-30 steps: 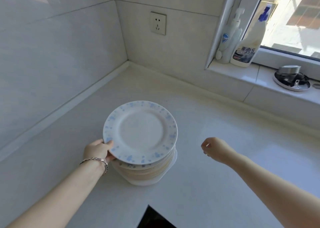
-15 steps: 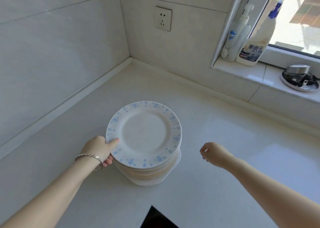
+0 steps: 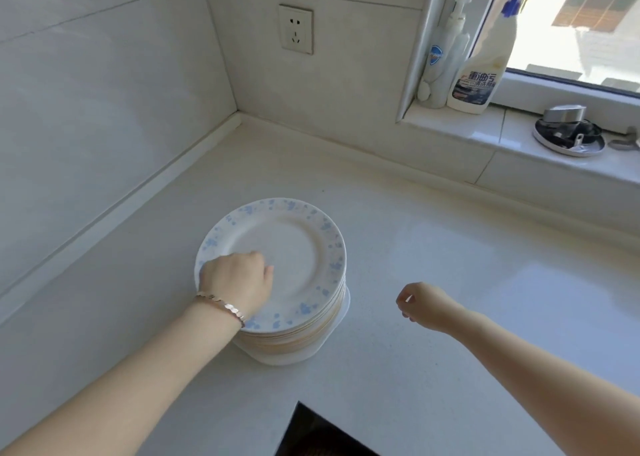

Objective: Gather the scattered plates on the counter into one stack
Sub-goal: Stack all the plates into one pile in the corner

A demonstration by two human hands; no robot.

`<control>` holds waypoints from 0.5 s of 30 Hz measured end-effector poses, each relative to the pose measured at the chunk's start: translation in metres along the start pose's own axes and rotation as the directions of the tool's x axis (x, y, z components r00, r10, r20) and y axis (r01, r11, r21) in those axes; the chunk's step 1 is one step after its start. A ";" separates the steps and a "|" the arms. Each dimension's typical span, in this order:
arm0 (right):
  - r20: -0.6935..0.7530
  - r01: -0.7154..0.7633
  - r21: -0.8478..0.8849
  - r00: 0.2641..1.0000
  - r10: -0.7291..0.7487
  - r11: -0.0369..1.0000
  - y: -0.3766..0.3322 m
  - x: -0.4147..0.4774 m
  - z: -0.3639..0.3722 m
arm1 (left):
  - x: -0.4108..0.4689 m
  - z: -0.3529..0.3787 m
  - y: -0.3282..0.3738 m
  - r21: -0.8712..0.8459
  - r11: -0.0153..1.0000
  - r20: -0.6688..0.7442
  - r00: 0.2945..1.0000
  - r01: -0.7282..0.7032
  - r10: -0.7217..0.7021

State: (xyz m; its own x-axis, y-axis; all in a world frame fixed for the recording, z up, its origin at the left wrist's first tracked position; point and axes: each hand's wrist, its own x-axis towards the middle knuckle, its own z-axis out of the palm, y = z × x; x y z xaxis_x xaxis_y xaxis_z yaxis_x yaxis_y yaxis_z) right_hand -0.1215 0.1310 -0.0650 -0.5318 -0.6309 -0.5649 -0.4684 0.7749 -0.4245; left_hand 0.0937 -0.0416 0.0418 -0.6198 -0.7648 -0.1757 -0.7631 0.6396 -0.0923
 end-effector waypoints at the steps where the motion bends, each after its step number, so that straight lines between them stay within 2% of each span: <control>1: -0.006 -0.016 0.011 1.000 0.016 1.000 0.006 -0.004 -0.001 | 0.001 -0.002 0.018 -0.118 0.989 -0.001 0.996 -0.093 0.093; 4: -0.023 -0.072 0.037 0.997 0.073 0.997 0.033 -0.020 -0.006 | 0.009 -0.001 0.083 -0.454 0.859 0.083 0.949 -0.235 0.304; 7: -0.061 -0.135 0.069 0.988 0.139 0.988 0.074 -0.042 -0.016 | 0.012 0.011 0.155 -0.650 0.727 0.232 0.853 -0.221 0.467; 11: -0.117 -0.237 0.178 0.959 0.259 0.955 0.149 -0.081 -0.030 | 0.008 0.041 0.237 -0.625 0.753 0.420 0.724 -0.207 0.547; 15: -0.164 -0.340 0.330 0.898 0.408 0.881 0.240 -0.134 -0.038 | -0.008 0.069 0.316 -0.533 0.808 0.475 0.701 -0.252 0.532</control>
State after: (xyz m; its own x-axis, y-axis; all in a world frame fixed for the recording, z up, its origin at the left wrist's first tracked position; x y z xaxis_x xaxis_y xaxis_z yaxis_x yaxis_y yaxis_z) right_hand -0.1891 0.4004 -0.0645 -0.7846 -0.2566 -0.5644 0.0009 0.9098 -0.4150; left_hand -0.1299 0.1716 -0.0534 -0.7536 -0.1589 -0.6378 -0.5574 0.6686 0.4921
